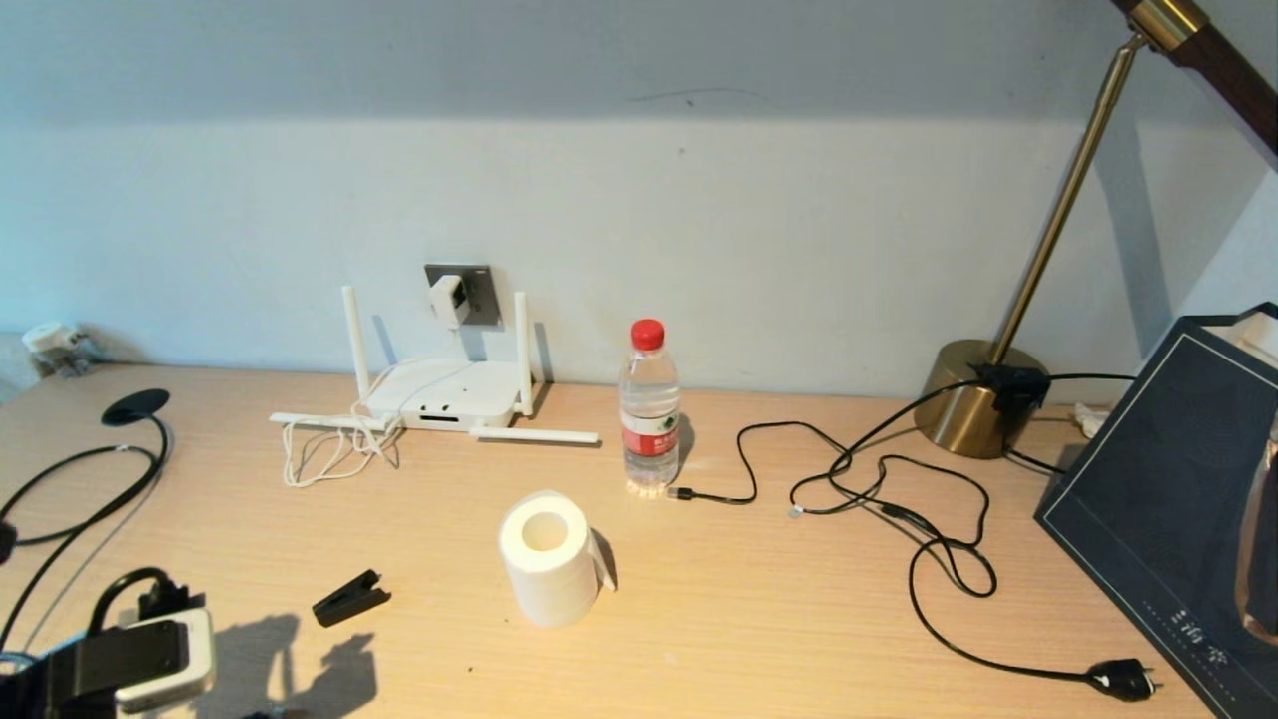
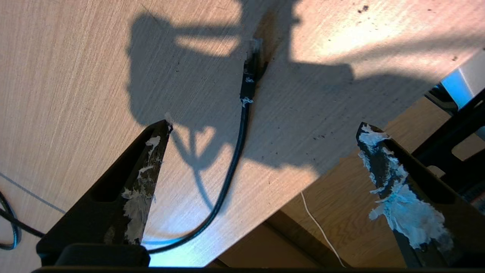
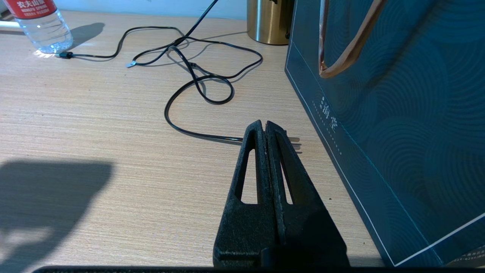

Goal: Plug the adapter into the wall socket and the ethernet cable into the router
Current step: Pick up cable

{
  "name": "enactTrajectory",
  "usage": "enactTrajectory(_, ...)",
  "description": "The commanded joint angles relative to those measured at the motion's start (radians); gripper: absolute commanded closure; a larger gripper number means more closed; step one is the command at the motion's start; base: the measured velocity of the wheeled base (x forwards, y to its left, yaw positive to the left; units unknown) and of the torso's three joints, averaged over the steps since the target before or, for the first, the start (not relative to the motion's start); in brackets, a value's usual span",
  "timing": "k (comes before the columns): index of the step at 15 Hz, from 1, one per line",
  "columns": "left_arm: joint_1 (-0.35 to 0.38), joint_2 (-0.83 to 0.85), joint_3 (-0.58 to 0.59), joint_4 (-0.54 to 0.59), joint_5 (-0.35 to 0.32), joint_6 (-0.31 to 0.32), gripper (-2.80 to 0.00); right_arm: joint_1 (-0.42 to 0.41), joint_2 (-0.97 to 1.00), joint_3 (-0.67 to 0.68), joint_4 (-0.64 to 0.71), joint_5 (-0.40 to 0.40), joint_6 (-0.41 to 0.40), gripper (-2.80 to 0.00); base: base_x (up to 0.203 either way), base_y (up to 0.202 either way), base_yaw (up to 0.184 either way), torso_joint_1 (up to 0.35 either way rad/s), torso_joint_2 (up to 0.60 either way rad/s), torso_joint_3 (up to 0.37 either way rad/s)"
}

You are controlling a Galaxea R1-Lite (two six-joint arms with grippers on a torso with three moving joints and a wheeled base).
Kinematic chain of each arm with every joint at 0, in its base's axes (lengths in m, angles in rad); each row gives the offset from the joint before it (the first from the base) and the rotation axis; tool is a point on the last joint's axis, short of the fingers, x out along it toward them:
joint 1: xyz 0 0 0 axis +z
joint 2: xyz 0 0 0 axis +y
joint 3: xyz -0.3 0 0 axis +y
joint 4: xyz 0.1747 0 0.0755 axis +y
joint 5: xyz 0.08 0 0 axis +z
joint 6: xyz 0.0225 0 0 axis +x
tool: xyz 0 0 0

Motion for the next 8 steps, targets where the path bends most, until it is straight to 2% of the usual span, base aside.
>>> enactTrajectory(1, 0.002, 0.085, 0.003, -0.04, -0.004, 0.006, -2.8, 0.0, 0.001, 0.0, 0.0, 0.0, 0.0, 0.0, 0.0, 0.0, 0.0, 0.0, 0.0, 0.0)
enactTrajectory(6, -0.001, 0.166, 0.0, -0.064, -0.009, 0.008, -2.8, 0.0, 0.0, 0.0, 0.0, 0.0, 0.0, 0.0, 0.0, 0.0, 0.0, 0.0, 0.0, 0.0)
enactTrajectory(8, -0.005, 0.209, -0.006, -0.12, -0.021, 0.007, -2.8, 0.0, 0.001, 0.0, 0.0, 0.0, 0.0, 0.0, 0.0, 0.0, 0.0, 0.0, 0.0, 0.0)
